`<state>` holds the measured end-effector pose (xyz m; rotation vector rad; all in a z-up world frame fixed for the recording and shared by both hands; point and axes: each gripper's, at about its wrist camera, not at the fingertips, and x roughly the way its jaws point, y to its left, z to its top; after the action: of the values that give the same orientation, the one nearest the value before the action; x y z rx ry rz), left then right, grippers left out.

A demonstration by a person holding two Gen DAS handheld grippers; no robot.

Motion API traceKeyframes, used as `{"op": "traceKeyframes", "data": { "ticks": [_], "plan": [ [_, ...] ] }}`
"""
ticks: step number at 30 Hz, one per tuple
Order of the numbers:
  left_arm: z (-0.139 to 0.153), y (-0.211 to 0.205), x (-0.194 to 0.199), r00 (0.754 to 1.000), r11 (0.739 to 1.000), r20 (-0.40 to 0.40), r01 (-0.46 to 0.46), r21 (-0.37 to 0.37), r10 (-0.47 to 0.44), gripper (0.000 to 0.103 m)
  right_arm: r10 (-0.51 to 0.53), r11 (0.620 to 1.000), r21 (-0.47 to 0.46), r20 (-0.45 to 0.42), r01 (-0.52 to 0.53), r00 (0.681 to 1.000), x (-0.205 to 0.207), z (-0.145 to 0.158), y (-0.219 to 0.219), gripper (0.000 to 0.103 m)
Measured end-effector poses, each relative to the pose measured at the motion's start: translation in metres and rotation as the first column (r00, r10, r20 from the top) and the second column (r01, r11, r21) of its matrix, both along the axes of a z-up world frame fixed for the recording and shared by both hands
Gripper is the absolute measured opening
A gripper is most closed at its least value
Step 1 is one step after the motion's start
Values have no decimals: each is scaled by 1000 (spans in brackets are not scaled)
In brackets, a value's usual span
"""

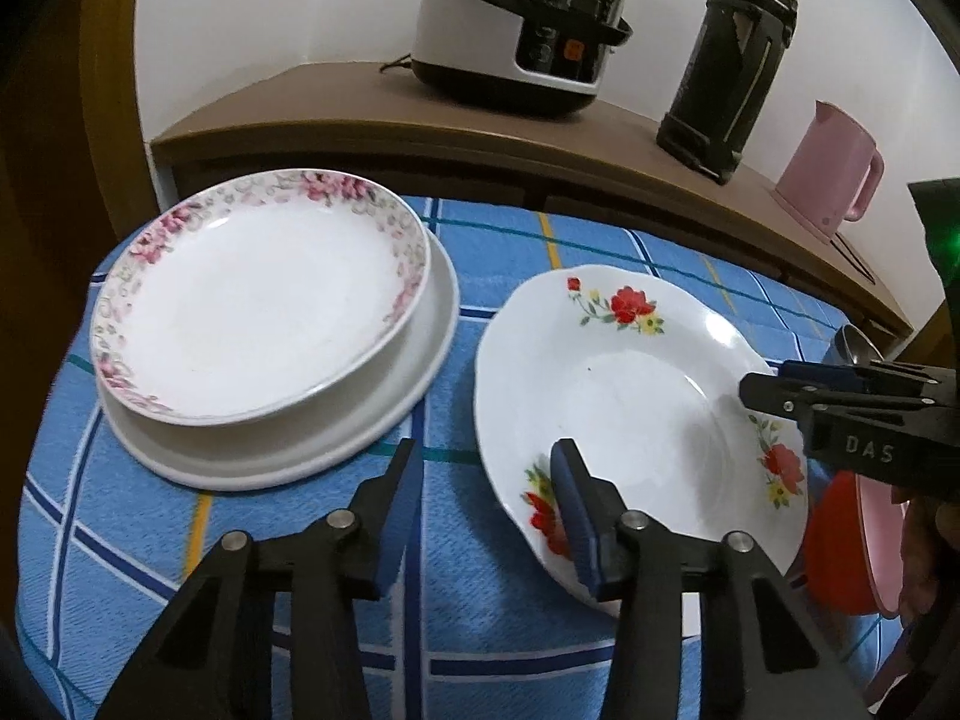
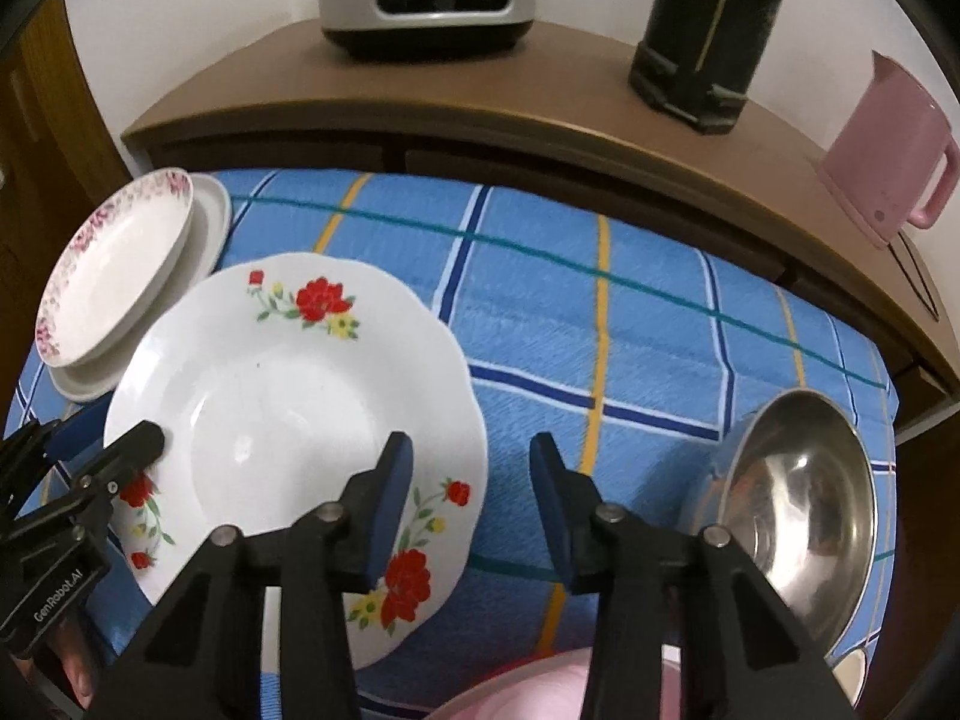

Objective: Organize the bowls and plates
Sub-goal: 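Move the left tool to the red-rose plate rim and close on it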

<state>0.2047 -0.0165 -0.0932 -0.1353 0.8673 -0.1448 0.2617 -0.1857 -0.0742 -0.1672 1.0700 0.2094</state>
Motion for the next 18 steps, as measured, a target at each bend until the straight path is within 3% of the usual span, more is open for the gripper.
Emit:
{"op": "traceKeyframes", "data": {
  "ticks": [4, 6, 8, 14, 18],
  "plan": [
    [-4, -2, 4, 1000, 1000, -11, 14, -14, -15, 41, 32, 999, 4, -17, -32, 999, 0, -2, 5, 32],
    [-4, -5, 6, 999, 999, -8, 32, -16, -32, 31, 36, 999, 1, -11, -36, 999, 0, -2, 4, 31],
    [-4, -9, 7, 999, 999, 1, 45, 1, -45, 28, 34, 999, 3, -3, -34, 999, 0, -1, 3, 28],
    [-4, -11, 8, 999, 999, 27, 37, 24, -38, 28, 29, 1000, 5, 16, -29, 999, -3, -3, 2, 26],
    [-3, -9, 5, 999, 999, 48, 18, 36, -20, 28, 10, 997, 71, 21, -11, 1000, -4, -2, -4, 23]
  ]
}}
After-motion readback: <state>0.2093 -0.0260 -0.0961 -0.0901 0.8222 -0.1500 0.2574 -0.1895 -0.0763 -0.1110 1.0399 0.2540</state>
